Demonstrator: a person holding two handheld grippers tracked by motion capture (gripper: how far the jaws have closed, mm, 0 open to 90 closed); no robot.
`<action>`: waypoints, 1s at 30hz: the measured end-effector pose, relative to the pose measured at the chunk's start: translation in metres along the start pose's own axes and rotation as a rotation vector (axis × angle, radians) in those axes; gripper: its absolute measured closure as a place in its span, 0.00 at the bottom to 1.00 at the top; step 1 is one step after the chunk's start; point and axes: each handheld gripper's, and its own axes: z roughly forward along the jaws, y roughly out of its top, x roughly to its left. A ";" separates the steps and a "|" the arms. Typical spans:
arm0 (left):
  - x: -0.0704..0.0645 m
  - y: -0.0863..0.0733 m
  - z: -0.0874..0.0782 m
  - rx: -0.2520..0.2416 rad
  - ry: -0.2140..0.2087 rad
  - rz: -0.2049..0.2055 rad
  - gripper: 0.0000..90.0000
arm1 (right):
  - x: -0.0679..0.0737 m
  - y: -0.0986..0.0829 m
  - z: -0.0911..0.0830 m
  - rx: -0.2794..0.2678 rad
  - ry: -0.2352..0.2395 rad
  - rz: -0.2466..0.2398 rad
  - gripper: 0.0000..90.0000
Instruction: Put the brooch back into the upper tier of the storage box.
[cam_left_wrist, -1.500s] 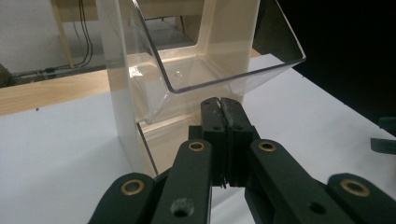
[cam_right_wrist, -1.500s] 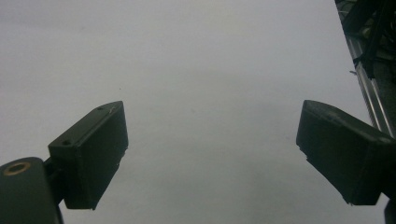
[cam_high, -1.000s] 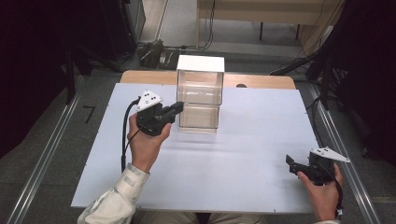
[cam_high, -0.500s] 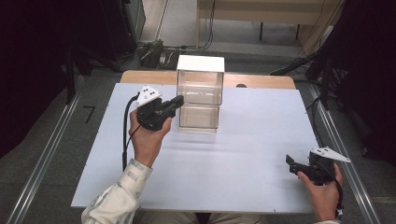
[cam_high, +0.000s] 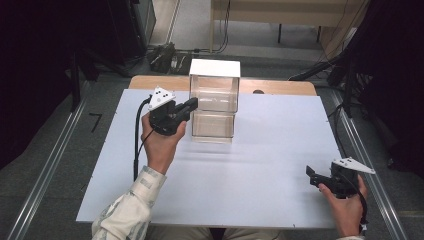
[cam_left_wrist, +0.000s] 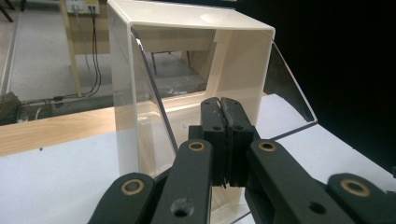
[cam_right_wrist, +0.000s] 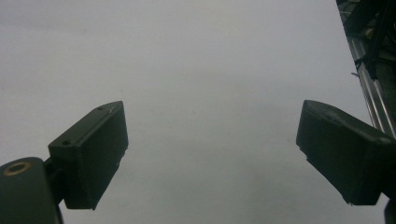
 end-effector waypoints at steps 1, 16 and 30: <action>0.000 0.000 0.001 0.001 0.002 0.000 1.00 | 0.000 0.000 0.000 0.000 0.000 0.000 0.08; 0.000 0.001 0.016 0.019 0.026 0.019 0.97 | -0.001 0.000 0.000 -0.003 0.000 -0.003 0.08; -0.005 0.002 0.005 0.011 -0.002 0.045 0.80 | -0.001 0.000 0.000 -0.005 0.002 0.005 0.08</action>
